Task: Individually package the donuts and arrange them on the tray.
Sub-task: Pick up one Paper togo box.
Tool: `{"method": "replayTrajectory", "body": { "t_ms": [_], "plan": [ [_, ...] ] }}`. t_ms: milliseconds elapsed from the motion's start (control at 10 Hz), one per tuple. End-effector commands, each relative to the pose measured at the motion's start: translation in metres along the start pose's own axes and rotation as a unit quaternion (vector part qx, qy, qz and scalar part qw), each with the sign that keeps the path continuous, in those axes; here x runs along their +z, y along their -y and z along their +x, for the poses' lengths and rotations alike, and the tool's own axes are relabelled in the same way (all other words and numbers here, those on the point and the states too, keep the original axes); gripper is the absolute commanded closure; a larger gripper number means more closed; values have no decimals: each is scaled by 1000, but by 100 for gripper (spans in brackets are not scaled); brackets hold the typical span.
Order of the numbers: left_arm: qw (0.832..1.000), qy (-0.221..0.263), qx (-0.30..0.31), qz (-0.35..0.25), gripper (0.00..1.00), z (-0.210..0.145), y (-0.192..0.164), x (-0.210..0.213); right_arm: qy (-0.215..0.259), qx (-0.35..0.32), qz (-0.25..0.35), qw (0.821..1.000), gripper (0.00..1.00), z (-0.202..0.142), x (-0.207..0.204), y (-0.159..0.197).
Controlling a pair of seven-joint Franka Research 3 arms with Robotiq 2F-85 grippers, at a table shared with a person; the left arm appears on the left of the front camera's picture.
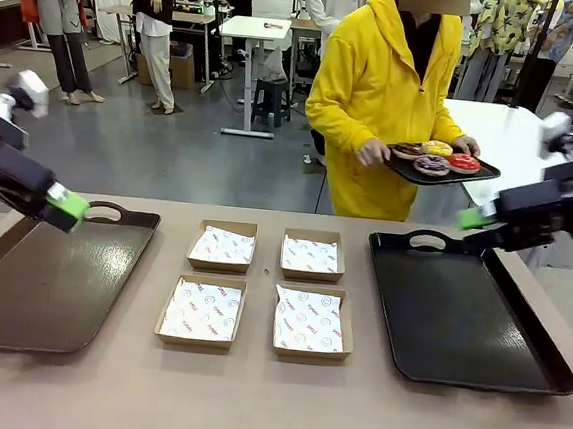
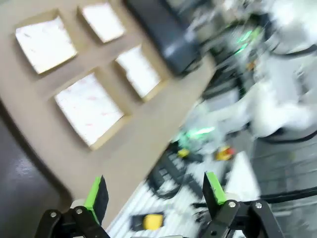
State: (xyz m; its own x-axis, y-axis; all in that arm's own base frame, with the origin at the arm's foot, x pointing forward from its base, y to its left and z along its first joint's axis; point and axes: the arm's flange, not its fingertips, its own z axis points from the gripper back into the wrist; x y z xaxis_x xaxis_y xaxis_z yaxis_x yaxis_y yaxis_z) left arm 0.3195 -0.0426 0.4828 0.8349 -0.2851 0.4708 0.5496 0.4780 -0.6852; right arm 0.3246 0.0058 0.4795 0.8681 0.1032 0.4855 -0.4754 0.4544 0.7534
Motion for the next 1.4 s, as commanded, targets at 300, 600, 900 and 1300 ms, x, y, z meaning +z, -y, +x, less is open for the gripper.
{"method": "replayTrajectory", "body": {
  "t_ms": [300,600,900,1300],
  "plan": [
    [980,111,136,-97,0,-48,-62,70,84,-120,118,982,0,-78,58,51],
    [970,129,173,-114,0,-74,-91,99,61,-132,137,980,0,-100,87,60],
    [960,154,204,-118,0,-99,-111,120,59,-137,135,979,0,-111,108,62],
    [956,162,217,-116,0,-102,-112,121,65,-150,140,976,0,-106,109,65]
  ]
}}
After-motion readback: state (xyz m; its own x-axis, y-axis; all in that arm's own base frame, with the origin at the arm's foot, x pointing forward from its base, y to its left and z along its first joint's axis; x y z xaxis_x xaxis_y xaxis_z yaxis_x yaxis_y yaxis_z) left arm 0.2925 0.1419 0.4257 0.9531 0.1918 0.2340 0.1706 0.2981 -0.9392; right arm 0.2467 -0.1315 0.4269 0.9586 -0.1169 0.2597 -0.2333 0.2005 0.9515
